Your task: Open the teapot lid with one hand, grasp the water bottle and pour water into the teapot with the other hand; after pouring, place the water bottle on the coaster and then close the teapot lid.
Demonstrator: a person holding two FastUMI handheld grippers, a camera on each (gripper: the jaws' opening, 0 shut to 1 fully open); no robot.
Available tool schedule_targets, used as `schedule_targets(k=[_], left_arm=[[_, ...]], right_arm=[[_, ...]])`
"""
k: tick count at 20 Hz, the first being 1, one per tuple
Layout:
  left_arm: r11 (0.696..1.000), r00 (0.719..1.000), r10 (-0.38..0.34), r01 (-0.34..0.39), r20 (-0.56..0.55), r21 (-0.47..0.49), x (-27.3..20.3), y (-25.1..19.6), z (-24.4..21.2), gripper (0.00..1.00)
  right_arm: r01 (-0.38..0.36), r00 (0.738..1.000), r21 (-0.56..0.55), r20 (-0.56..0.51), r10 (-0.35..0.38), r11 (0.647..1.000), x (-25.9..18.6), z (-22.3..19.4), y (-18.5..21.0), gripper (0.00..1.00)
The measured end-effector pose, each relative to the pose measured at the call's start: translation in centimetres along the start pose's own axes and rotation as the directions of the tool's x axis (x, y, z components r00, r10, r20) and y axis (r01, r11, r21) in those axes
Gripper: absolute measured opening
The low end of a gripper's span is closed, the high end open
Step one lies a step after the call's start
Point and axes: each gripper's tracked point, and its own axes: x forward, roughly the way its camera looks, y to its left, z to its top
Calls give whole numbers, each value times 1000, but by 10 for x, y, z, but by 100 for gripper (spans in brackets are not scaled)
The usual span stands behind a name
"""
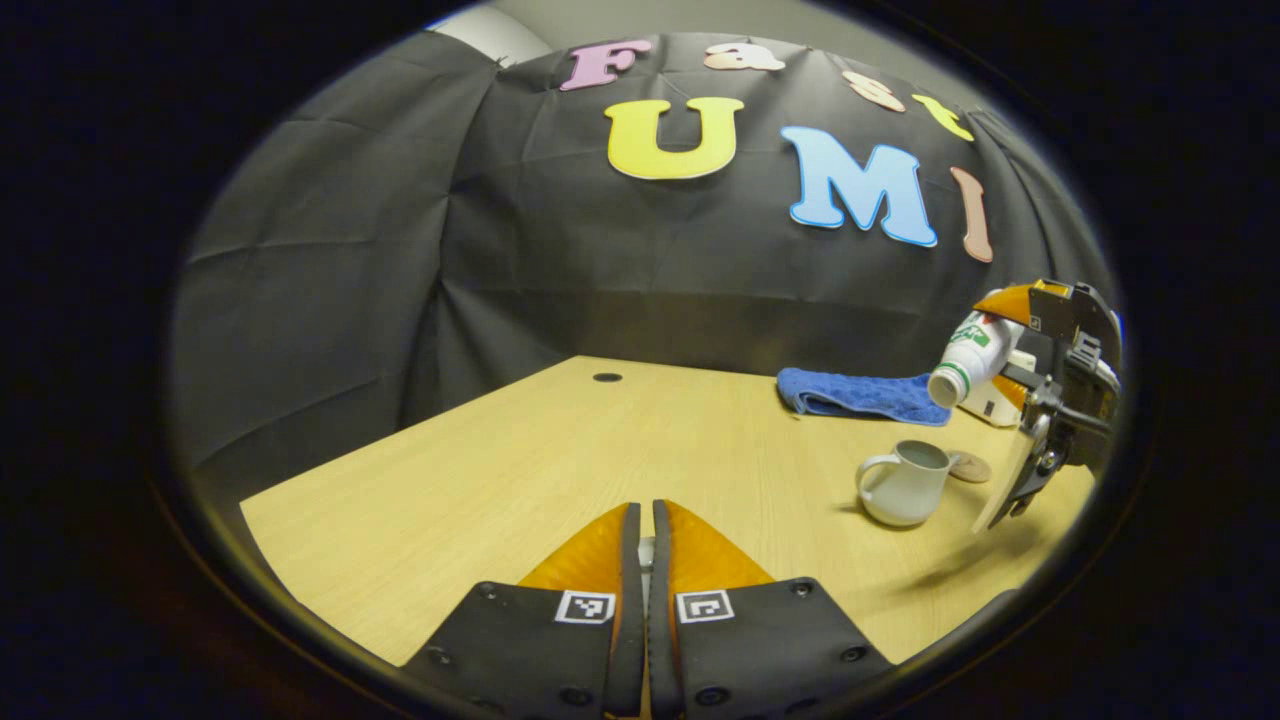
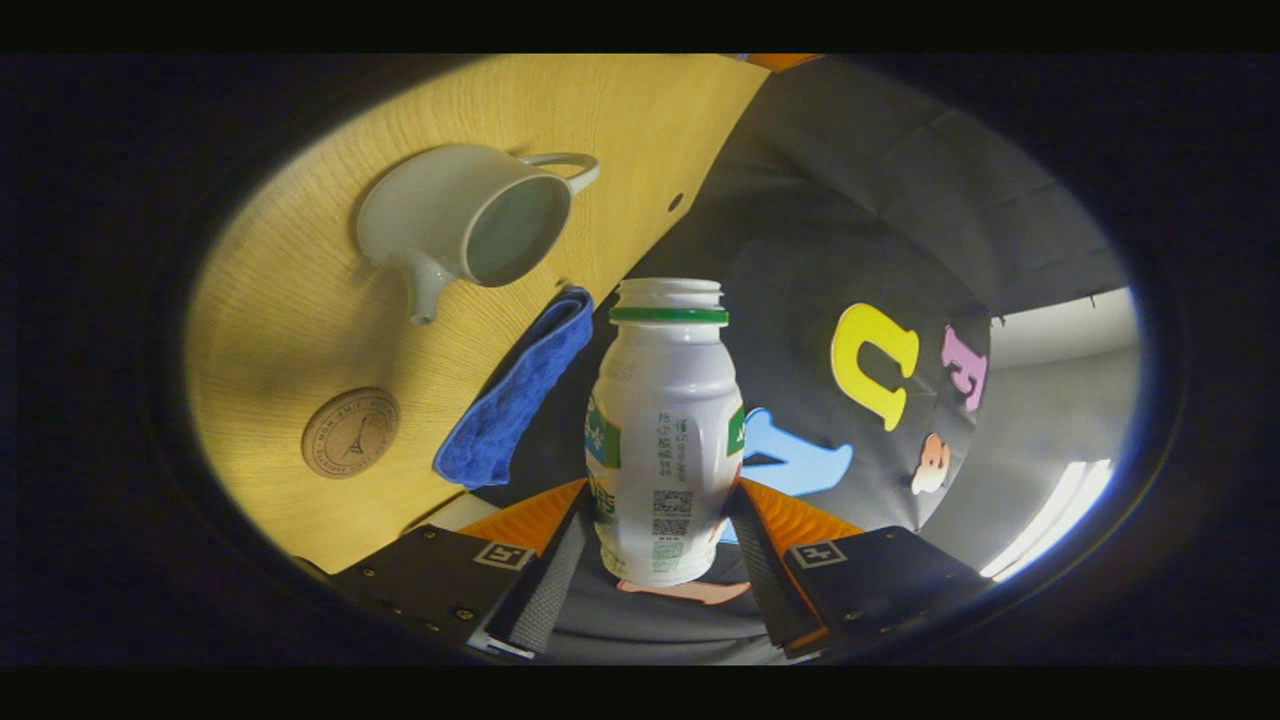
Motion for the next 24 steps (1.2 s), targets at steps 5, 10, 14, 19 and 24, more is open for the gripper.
schedule_targets(k=[5,10,14,19,24], left_arm=[[1000,1000,-9,9,4,-7,3,-3,1,12],[999,999,-34,34,25,-11,9,-16,19,8],[998,996,-70,70,55,4,13,-35,43,12],[992,989,-124,122,85,25,23,-71,70,12],[980,975,-201,198,99,34,34,-123,82,8]], right_arm=[[-71,993,346,-65,99,936,-12,-17,25,78],[-64,980,650,-104,172,757,-23,-30,43,78],[-37,966,806,-123,228,591,-36,-39,66,78],[-19,950,912,-111,291,409,-55,-42,94,78],[-24,938,960,-75,338,280,-70,-44,112,78]])
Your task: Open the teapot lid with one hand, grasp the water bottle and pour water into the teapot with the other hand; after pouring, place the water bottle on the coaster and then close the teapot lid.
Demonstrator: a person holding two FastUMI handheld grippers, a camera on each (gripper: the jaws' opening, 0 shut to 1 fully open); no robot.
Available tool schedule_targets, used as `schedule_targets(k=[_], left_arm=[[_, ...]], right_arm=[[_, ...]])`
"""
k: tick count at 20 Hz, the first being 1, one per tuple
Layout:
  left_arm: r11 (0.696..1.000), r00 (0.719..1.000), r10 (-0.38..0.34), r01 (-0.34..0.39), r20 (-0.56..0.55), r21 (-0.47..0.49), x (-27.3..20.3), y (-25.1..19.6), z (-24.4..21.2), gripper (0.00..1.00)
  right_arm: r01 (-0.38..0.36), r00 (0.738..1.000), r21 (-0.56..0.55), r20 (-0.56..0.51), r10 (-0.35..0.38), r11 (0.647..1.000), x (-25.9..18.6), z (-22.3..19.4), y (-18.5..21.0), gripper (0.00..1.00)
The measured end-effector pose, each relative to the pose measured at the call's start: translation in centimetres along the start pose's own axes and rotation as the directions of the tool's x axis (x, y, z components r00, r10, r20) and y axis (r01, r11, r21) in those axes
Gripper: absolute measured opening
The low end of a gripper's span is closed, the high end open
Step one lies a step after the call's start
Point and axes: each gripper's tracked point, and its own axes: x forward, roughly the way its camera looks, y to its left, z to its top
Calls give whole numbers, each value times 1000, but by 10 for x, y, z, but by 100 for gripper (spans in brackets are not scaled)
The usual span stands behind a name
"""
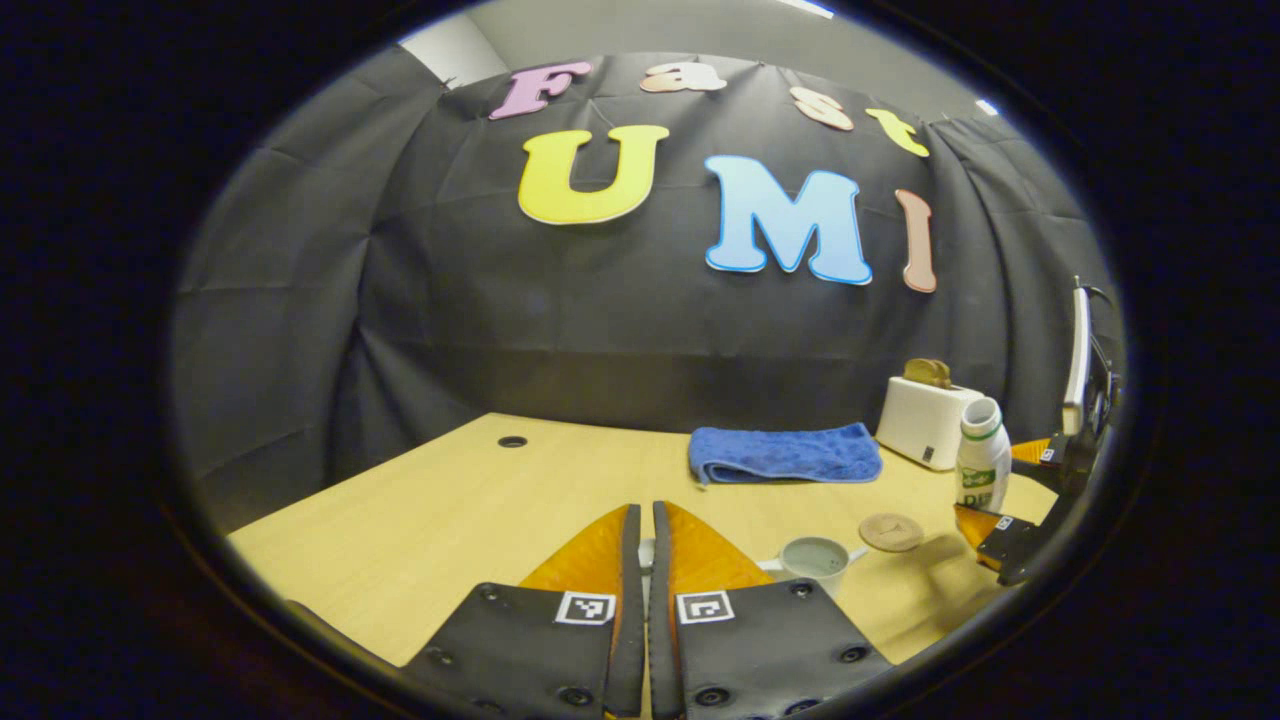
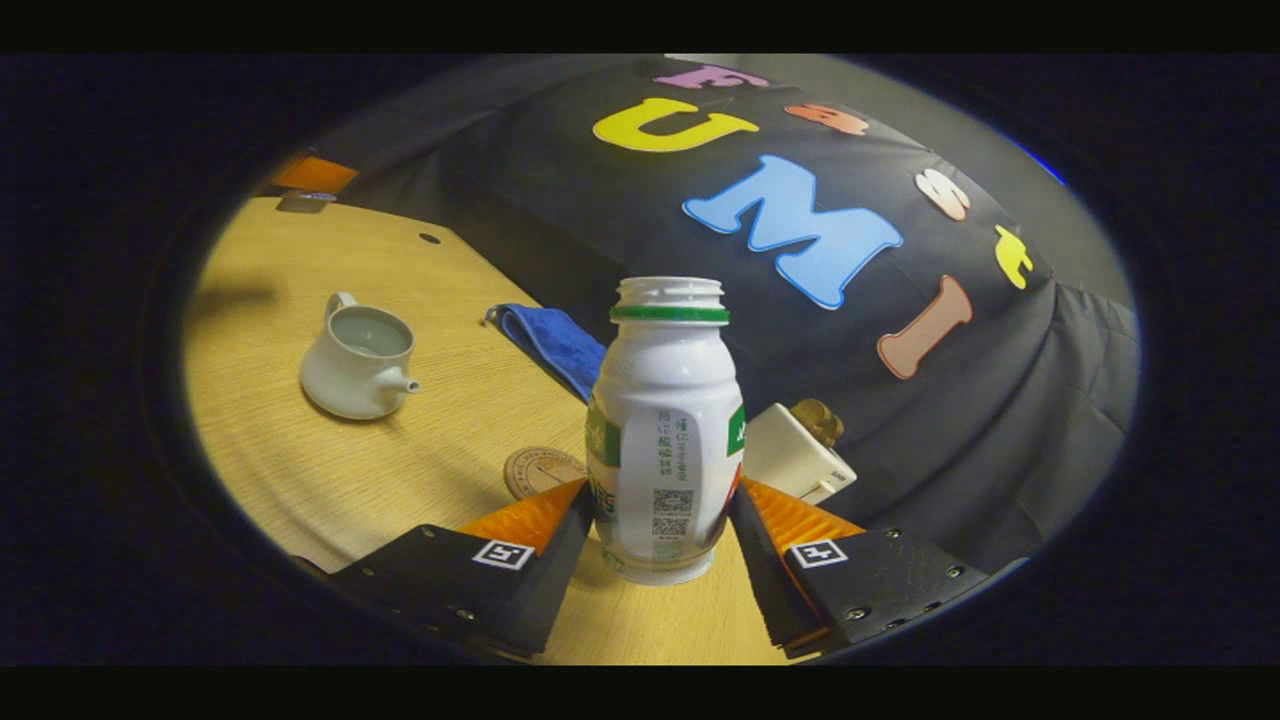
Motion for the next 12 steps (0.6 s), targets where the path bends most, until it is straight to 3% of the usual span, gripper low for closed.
schedule_targets(k=[3,5,6,7,12], left_arm=[[999,999,-43,43,1,-5,13,-26,-1,12],[998,998,-67,67,-6,-8,22,-41,-6,8],[997,997,-75,75,-13,-8,26,-46,-8,12],[997,997,-80,80,-18,-6,29,-51,-11,8],[995,994,-98,98,-46,1,43,-70,-25,12]], right_arm=[[-14,1000,40,-4,15,999,-4,-7,0,78],[-23,1000,57,-4,23,998,-6,-9,-1,78],[-25,1000,64,-2,25,998,-6,-10,-2,78],[-26,1000,71,1,26,997,-6,-11,-3,78],[-26,1000,91,7,25,996,-7,-13,-7,78]])
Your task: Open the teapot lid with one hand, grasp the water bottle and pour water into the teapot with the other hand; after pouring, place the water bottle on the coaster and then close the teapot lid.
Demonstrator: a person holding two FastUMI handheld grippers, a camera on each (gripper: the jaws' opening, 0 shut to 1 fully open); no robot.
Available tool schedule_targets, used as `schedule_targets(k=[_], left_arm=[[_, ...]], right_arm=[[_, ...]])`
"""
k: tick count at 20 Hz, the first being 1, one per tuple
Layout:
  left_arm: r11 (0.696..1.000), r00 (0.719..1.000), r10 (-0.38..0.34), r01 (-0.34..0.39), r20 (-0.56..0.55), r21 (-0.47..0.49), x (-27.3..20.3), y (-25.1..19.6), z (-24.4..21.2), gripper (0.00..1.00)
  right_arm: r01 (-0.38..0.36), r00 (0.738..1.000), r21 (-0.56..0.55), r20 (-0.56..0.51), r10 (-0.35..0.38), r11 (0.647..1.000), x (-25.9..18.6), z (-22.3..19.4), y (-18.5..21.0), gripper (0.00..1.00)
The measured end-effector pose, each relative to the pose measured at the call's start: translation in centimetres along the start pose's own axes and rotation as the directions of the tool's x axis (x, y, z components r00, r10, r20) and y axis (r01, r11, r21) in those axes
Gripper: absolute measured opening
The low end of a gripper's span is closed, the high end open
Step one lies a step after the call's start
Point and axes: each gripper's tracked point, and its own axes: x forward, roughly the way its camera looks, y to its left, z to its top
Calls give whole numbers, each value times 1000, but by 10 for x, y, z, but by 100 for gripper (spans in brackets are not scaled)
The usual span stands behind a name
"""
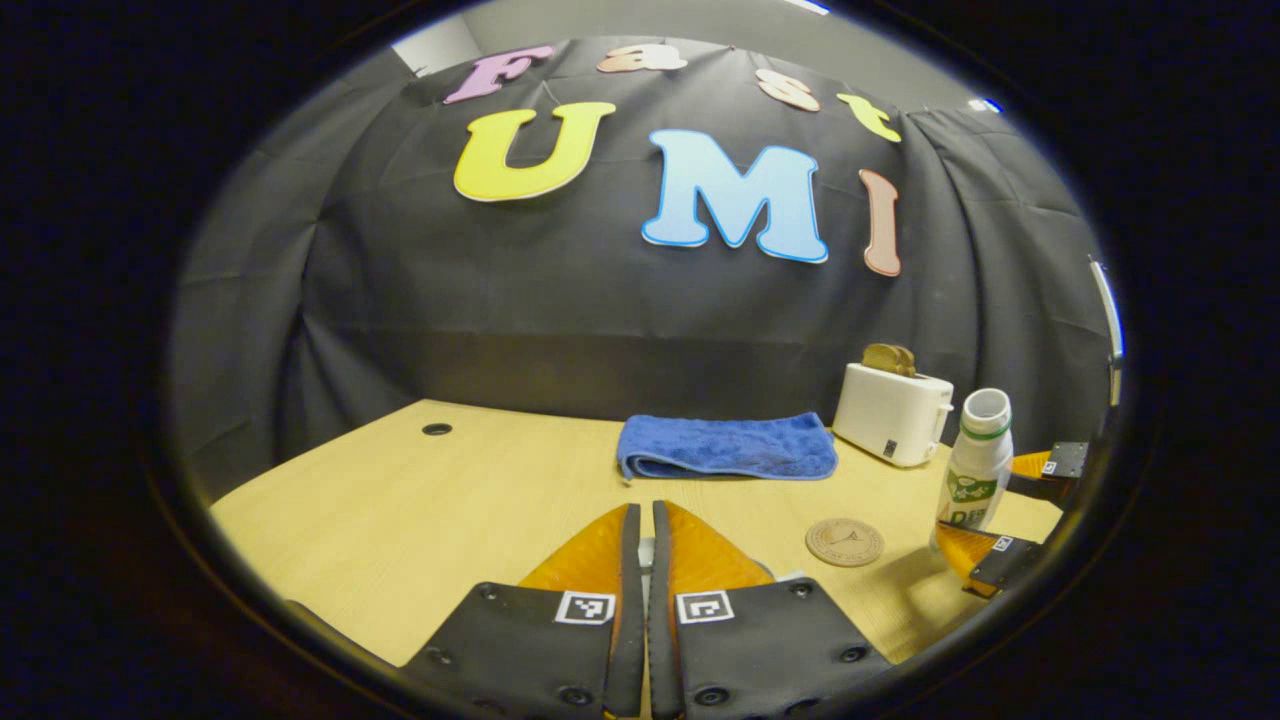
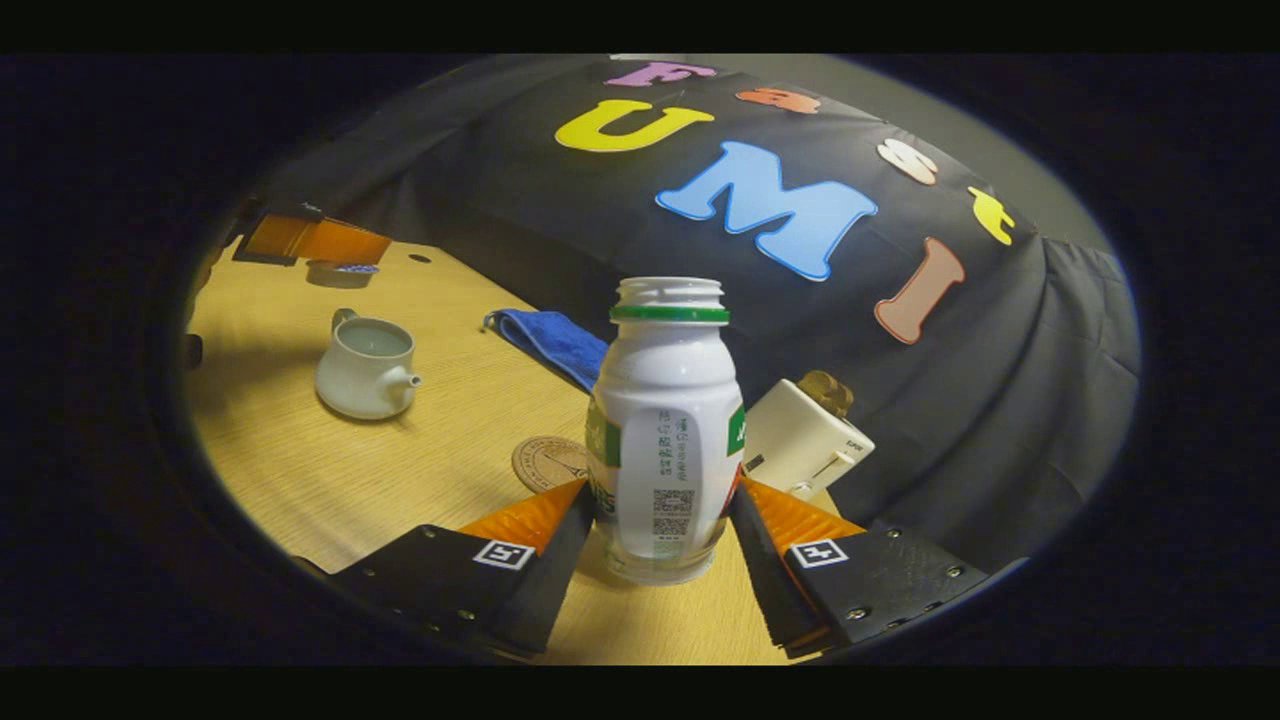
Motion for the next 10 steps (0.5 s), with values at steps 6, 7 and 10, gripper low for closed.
schedule_targets(k=[6,7,10], left_arm=[[999,999,-36,36,7,10,11,-28,-6,9],[999,999,-43,43,7,14,13,-32,-8,9],[998,999,-54,55,-5,32,17,-42,-16,9]], right_arm=[[-8,1000,21,-6,8,1000,3,-9,-3,78],[-9,1000,23,-8,9,1000,3,-11,-4,78],[-3,1000,23,-11,3,1000,4,-14,-8,78]])
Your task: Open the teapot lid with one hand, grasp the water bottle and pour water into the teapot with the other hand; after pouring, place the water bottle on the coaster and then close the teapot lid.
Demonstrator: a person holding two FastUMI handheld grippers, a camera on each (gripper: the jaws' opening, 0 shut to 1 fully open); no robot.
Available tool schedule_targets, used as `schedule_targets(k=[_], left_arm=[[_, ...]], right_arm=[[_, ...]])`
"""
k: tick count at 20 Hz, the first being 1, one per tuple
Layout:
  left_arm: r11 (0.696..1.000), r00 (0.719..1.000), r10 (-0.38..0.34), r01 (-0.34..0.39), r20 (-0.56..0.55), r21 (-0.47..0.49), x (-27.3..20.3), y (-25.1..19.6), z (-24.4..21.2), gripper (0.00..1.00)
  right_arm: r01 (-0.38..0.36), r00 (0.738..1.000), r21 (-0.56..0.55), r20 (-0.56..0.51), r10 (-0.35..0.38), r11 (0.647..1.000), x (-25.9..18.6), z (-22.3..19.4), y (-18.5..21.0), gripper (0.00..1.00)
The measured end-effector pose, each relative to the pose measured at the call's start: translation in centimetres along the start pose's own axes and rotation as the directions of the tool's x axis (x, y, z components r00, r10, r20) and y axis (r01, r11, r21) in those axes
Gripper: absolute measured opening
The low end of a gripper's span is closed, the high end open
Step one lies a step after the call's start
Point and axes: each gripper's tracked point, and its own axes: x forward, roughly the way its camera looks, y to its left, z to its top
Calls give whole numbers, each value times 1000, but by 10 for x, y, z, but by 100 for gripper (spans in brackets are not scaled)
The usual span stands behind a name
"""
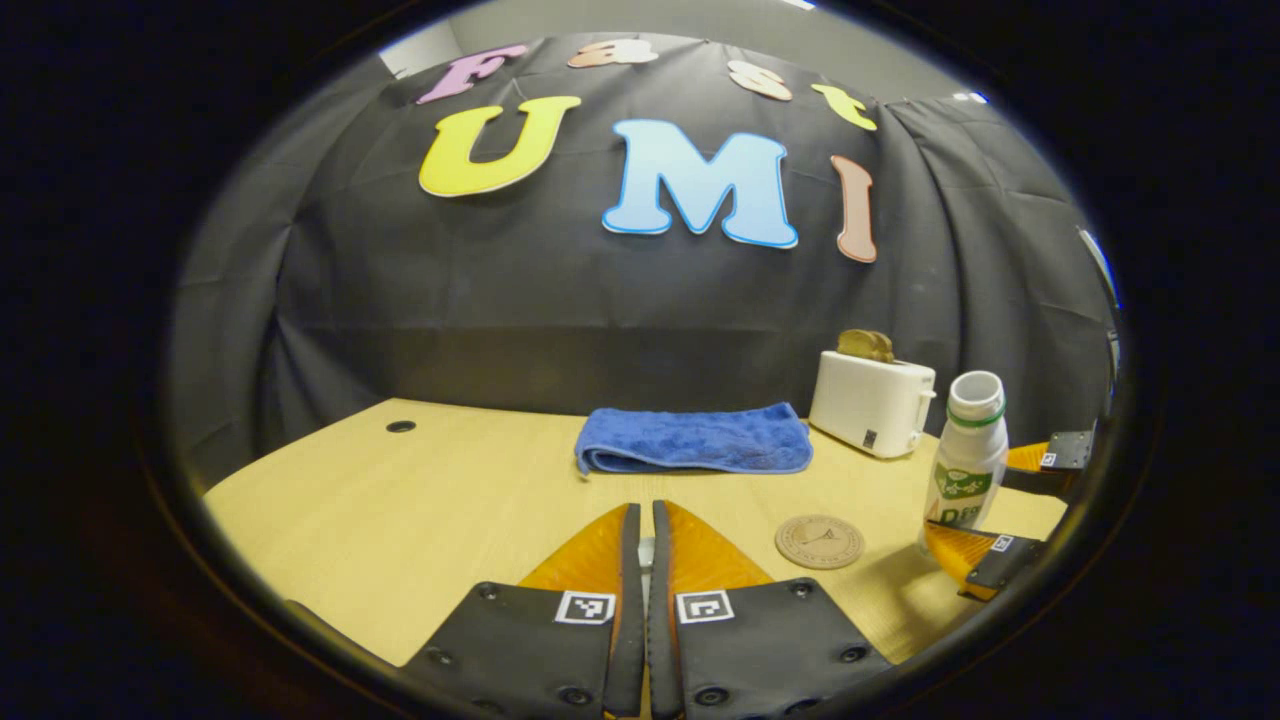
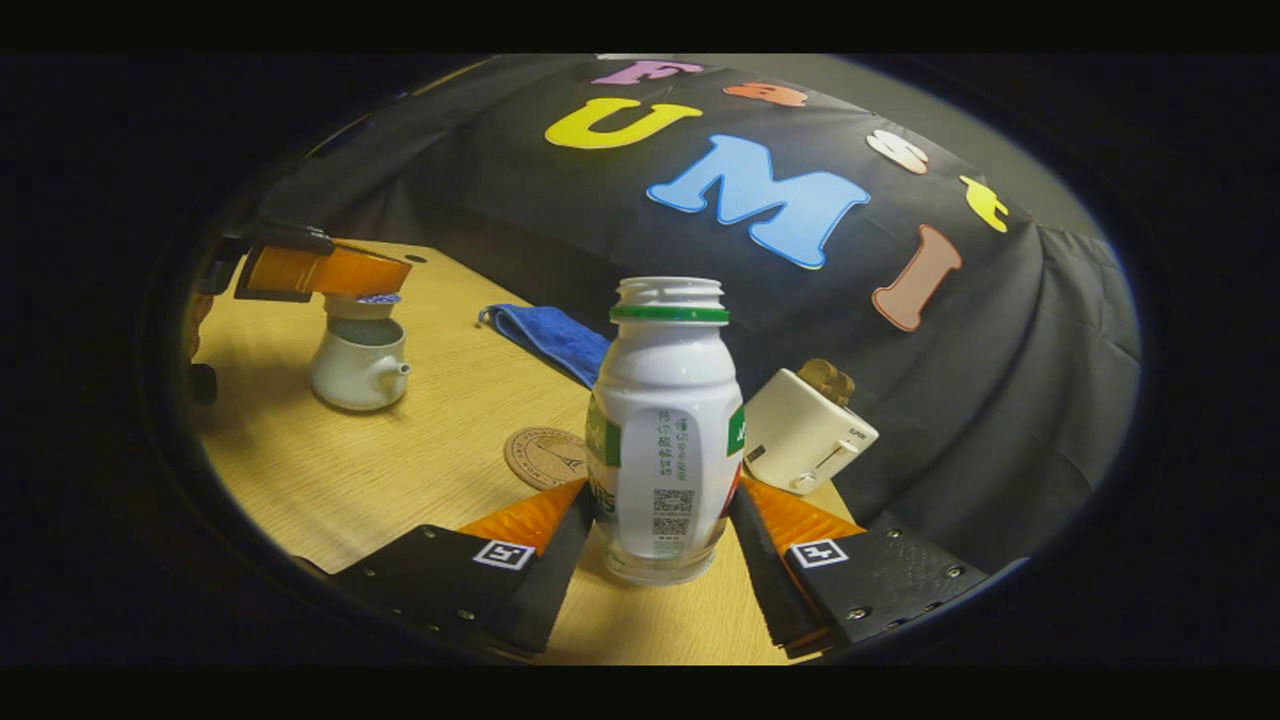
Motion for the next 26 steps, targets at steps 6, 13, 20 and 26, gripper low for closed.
schedule_targets(k=[6,13,20,26], left_arm=[[1000,1000,-7,7,1,20,4,-11,-6,12],[998,1000,22,-22,3,63,7,-7,-15,8],[999,1000,9,-10,9,36,6,-6,-14,30],[1000,999,11,-12,42,22,-13,0,3,31]], right_arm=[[0,1000,6,-11,0,1000,0,-6,-2,78],[4,1000,5,-9,-4,1000,-1,-6,-4,78],[1,1000,6,-7,-1,1000,0,-2,-1,78],[4,1000,3,17,-4,1000,0,14,1,78]])
